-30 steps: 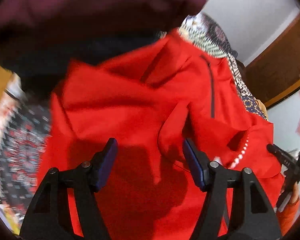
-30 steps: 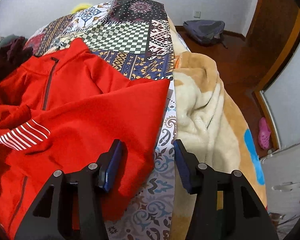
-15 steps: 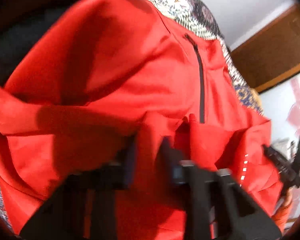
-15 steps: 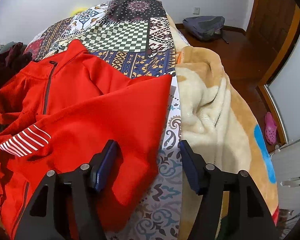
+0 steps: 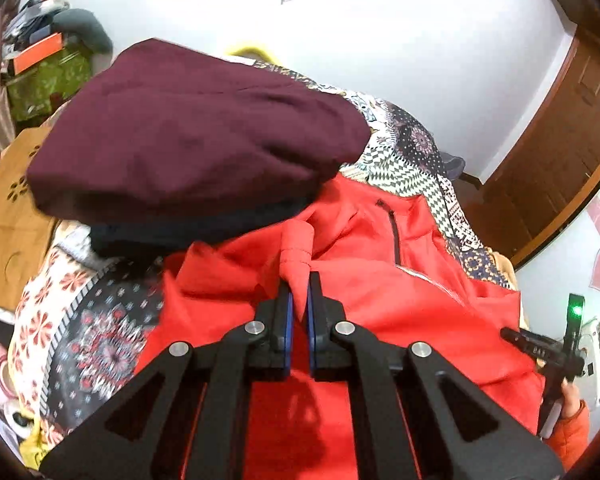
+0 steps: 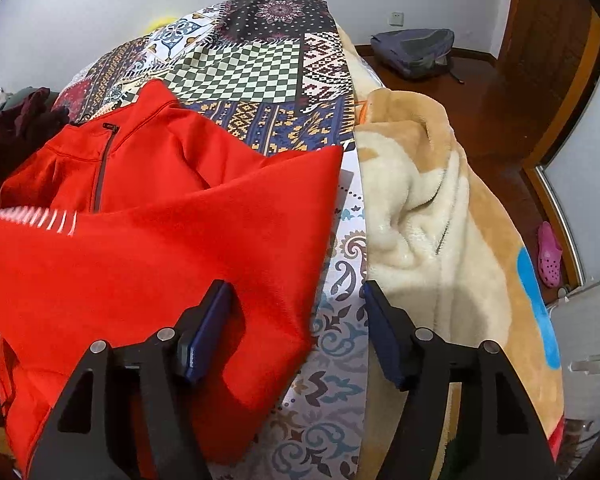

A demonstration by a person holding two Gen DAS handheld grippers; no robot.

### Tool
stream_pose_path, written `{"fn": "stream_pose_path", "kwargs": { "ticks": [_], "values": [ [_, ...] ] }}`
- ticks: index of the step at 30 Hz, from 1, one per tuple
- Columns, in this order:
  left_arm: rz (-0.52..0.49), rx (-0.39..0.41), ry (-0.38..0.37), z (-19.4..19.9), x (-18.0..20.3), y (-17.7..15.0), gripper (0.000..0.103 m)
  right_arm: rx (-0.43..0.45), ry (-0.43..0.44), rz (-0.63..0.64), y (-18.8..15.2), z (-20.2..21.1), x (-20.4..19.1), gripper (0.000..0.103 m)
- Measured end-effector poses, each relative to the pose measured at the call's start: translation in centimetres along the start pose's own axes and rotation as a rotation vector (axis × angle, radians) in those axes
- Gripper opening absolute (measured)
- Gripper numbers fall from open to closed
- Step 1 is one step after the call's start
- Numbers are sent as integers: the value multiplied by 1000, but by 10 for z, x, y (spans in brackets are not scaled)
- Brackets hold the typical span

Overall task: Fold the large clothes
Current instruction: 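Pinch the jacket fabric with the left gripper, lift it, then release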

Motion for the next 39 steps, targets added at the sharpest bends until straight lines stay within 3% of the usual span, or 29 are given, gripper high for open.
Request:
{"fn": "stream_pose_path", "kwargs": {
  "ticks": [5, 9, 11, 14, 19, 22, 25, 28, 34, 37, 39],
  "values": [
    [-29, -73, 104, -25, -21, -40, 12, -8, -20, 8, 1, 1, -1, 64],
    [128, -258, 15, -67, -49, -80, 15, -25, -21, 10, 1, 5, -2, 64],
    [198, -298, -40, -76, -60, -91, 19, -21, -18, 6, 3, 12, -3, 64],
    [252, -292, -97, -73, -66, -93, 20, 7, -7, 0, 6, 28, -5, 64],
    [219, -275, -69, -75, -65, -82, 35, 70, 29, 29, 9, 61, -24, 64],
    [179, -263, -37, -80, -57, -76, 35, 87, 26, 73, 8, 70, -37, 64],
    [138, -225, -13, -75, -51, -69, 18, 90, 10, 131, 3, 71, -54, 64],
    [115, -140, -15, -58, -44, -50, 14, 69, -6, 173, -5, 63, -65, 64],
    [62, 54, -3, 0, -50, -21, 14, -27, 6, 183, -26, 31, -72, 64],
    [52, 58, 28, 2, -64, -21, 24, -37, -6, 198, -32, 21, -77, 66],
    [70, 28, 123, -8, -81, -32, 24, -35, -30, 220, -34, 20, -81, 70]
  ]
}}
Point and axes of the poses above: each gripper's, at about its wrist camera, not at the fingertips, and z roughly against the way its jaws point, x to its right, y to its top, the point moved 5 cm from there along -z, roughly the way its jaws point, and after that the axes turned 6 degrees about y, right-handed, at the moved point
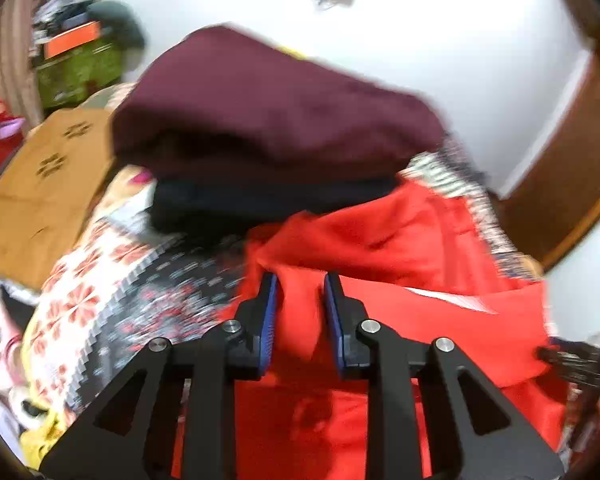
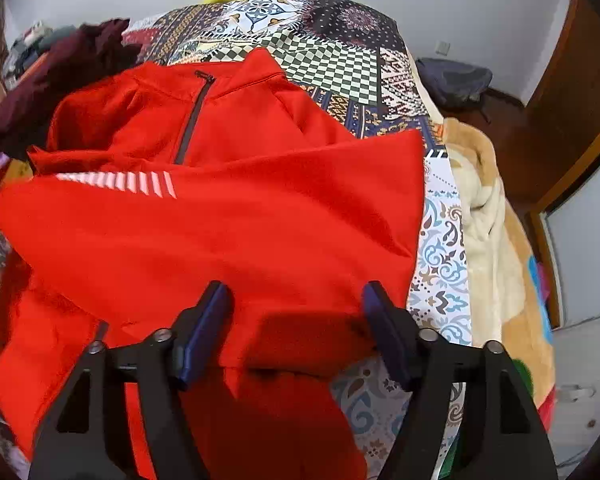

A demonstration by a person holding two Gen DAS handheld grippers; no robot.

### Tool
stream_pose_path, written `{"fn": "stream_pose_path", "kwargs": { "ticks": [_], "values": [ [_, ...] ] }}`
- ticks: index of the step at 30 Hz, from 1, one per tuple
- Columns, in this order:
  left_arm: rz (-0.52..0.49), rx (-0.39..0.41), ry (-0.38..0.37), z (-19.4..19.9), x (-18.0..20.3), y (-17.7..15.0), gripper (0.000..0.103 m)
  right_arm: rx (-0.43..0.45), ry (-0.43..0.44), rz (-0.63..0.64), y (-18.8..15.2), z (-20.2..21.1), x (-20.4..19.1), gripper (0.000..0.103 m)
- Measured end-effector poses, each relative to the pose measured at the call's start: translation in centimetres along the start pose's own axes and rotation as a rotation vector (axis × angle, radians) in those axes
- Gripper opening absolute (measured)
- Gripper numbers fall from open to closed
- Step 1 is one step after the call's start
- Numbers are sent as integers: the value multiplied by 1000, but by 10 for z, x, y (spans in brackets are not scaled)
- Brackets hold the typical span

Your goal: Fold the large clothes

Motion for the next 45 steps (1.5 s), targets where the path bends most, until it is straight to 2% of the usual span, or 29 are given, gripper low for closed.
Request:
{"fn": "stream_pose_path", "kwargs": {
  "ticks": [2, 6, 8, 11, 14, 19, 25, 33, 37, 41, 45],
  "values": [
    [21, -44, 64, -15, -16, -10, 24, -2, -17, 26, -2, -1, -3, 72],
    [136, -215, 50, -49, -45, -46, 24, -8, -39, 63, -4, 0, -6, 72],
    [136, -241, 63, -52, -52, -56, 24, -9, -37, 65, -4, 2, -6, 72],
    [87, -224, 86, -43, -47, -54, 24, -11, -25, 56, -1, 6, -5, 72],
    [7, -175, 92, -25, -30, -41, 26, 8, -9, 48, 7, 14, -6, 72],
    [-125, -65, 45, 4, 16, -14, 41, 84, 18, 47, 31, 34, -8, 72],
    [-227, -1, -47, 16, 75, 17, 47, 150, 46, 46, 65, 47, -10, 72],
    [-349, 7, -39, -23, 133, 51, 47, 153, 83, 59, 107, 26, -13, 72],
    [-426, 24, 24, -47, 142, 61, 47, 111, 117, 44, 132, -3, -11, 72],
    [-432, -41, -19, -74, 141, 61, 47, 57, 138, 30, 156, -37, -8, 72],
    [-439, -46, -41, -83, 145, 58, 47, 9, 130, 10, 179, -72, -4, 72]
  ]
}}
Point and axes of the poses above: each gripper's, at about its wrist camera, not at the fingertips, and z roughly against the way its jaws point, x to its right, y to its top, the point moved 5 cm from there along -z, roughly the way its jaws point, and after that the axes turned 6 degrees about y, right-handed, at the moved point
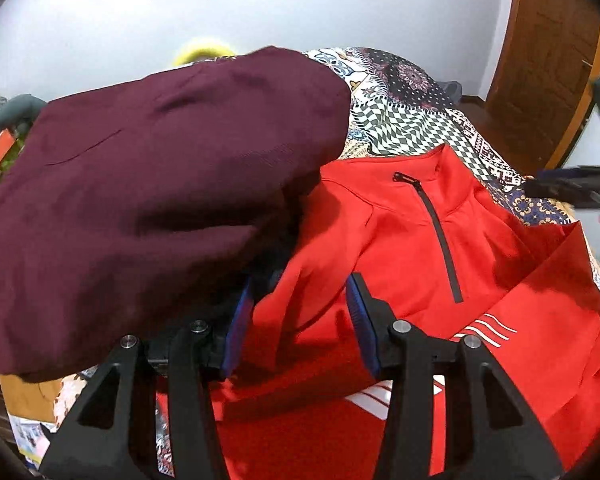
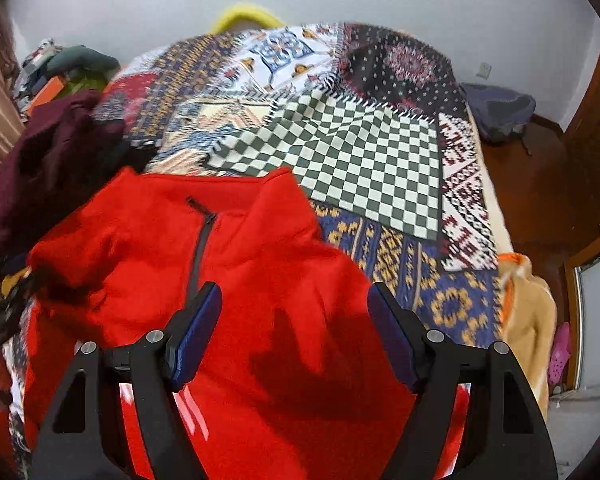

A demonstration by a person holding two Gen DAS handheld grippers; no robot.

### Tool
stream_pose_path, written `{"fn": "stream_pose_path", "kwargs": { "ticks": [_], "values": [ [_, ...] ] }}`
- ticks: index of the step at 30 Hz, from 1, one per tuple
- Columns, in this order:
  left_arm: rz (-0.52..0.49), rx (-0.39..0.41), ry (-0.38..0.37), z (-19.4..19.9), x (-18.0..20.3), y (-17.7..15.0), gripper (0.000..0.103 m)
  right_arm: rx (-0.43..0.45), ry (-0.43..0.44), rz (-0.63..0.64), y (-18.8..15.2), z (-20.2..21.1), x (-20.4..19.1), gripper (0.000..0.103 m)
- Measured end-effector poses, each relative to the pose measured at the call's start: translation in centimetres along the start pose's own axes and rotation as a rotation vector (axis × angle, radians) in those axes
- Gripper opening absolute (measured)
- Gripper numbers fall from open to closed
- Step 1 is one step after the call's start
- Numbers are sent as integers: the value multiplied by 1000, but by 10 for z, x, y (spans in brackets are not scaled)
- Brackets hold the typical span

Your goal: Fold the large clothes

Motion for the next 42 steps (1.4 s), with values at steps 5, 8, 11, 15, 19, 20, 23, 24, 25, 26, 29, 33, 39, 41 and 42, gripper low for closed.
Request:
{"fn": "stream_pose_path", "kwargs": {
  "ticks": [5, 8, 11, 15, 19, 20, 23, 24, 25, 26, 29, 33, 39, 41, 42],
  "values": [
    [21, 21, -12, -9, 0, 4, 47, -70, 26, -84, 21, -48, 7, 72],
    [43, 43, -21, -9, -3, 4, 46, -96, 31, -113, 28, -72, 9, 72],
    [44, 46, 7, -7, -8, 2, 28, -140, 82, -190, 25, -93, 12, 68],
    [53, 50, -7, -4, -11, -1, 24, -122, 88, -155, 23, -89, 3, 27],
    [69, 51, 7, 2, -11, -1, 19, -69, 97, -110, 21, -56, -15, 13],
    [78, 53, 3, 3, -12, -1, 18, -44, 102, -95, 20, -43, -19, 13],
    [117, 45, -73, 19, -16, -7, 1, 4, 146, -78, 9, -3, -29, 12],
    [125, 47, -82, 25, -16, -10, 1, 15, 153, -67, 4, 7, -31, 12],
    [126, 54, -78, 33, -17, -13, 1, 32, 157, -49, -4, 23, -38, 12],
    [127, 60, -77, 38, -18, -16, 1, 46, 160, -30, -11, 37, -44, 12],
    [138, 57, -85, 56, -21, -33, 1, 71, 175, 14, -33, 68, -67, 12],
    [168, 67, -87, 79, -32, -58, 1, 93, 198, 54, -67, 93, -89, 12],
    [197, -43, -62, 78, -43, -116, 9, 49, 135, 124, -144, 92, -107, 23],
    [213, -116, -52, 74, -49, -143, 15, 10, 101, 139, -170, 89, -108, 28],
    [218, -136, -51, 75, -49, -152, 17, -2, 91, 146, -178, 89, -108, 30]
  ]
}}
Point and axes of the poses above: each gripper's, at about its wrist camera, not at the fingertips, and z roughly against the way its jaws point, x to its right, y to its top, the point moved 5 cm from there along -z, roughly the way its jaws point, and after that the axes turned 6 degrees about y, right-handed, at the moved point
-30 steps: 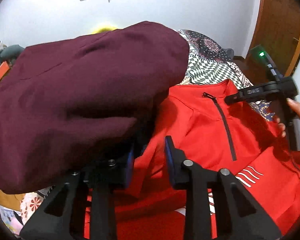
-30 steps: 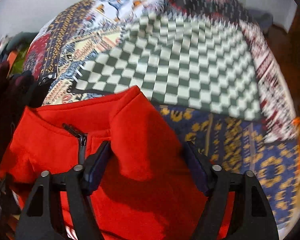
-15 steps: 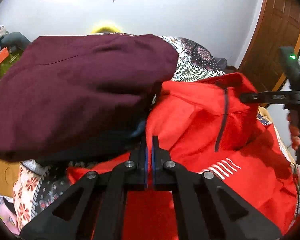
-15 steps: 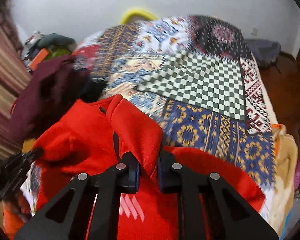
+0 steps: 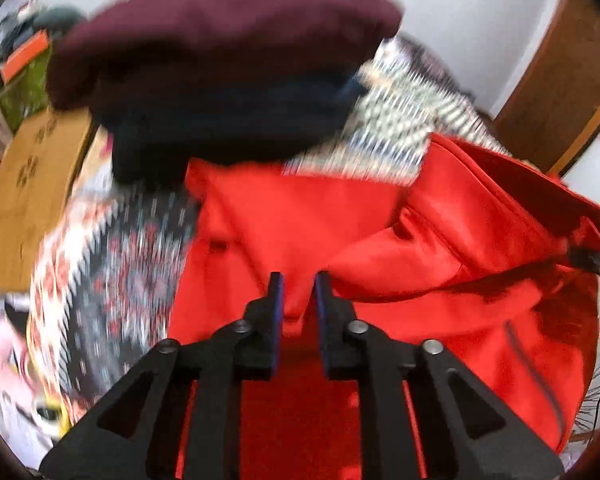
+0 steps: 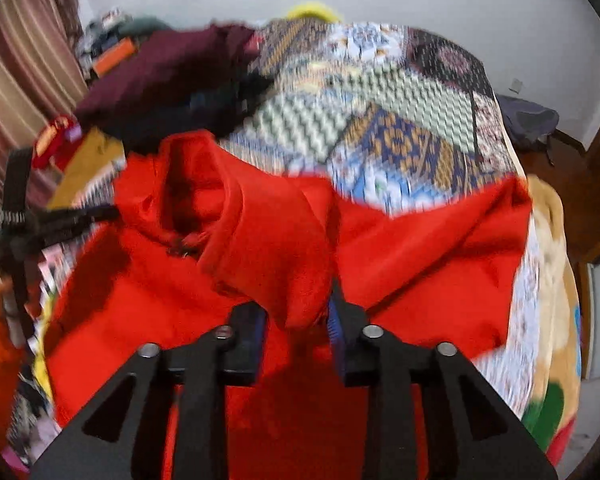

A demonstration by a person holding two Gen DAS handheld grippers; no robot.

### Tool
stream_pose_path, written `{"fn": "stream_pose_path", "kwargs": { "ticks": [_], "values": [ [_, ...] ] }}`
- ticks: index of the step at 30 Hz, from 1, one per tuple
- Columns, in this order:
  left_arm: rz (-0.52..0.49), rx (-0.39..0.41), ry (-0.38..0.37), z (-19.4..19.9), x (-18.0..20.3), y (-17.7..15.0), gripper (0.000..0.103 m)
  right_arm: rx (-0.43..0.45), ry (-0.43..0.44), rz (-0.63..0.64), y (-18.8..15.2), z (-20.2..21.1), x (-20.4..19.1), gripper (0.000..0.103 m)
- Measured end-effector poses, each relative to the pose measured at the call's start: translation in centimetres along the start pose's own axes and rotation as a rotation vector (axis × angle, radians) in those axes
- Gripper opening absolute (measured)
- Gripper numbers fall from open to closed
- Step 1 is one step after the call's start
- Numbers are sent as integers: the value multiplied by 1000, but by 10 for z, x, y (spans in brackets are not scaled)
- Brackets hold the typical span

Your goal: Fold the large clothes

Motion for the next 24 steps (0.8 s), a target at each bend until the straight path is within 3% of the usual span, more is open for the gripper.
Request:
{"fn": "stream_pose_path", "kwargs": {
  "ticks": [3, 5, 7, 11, 13, 17, 20, 24],
  "values": [
    [15, -38, 2, 2, -3, -16, 22, -9, -17, 7, -20, 7, 2, 31],
    [13, -24, -10, 12, 1, -18, 30, -2, -4, -8, -26, 15, 7, 31],
    [5, -5, -17, 23, 8, -14, 46, 11, 3, -41, -26, 24, 13, 32],
    [-9, 31, -89, 40, 38, 0, 53, 64, 1, -80, -18, 37, 19, 46],
    [-15, 46, -116, 41, 52, 12, 64, 84, 6, -92, -11, 39, 19, 52],
    [-50, 63, -148, 38, 79, 30, 65, 94, 59, -95, 2, 33, 10, 52],
    [-68, 60, -144, 27, 92, 37, 65, 83, 46, -45, 10, 15, 0, 52],
    [-81, 79, -6, 1, 94, 43, 63, 68, -24, -46, 14, -10, 7, 52]
  ]
}}
Point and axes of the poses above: each gripper's, at about its wrist camera, not at the fingertips, and z roughly against the way its jaws point, x to its right, y to its top, the point moved 5 cm from there along -z, roughly the way its jaws point, and after that the axes turned 6 degrees about y, right-handed, at the moved point
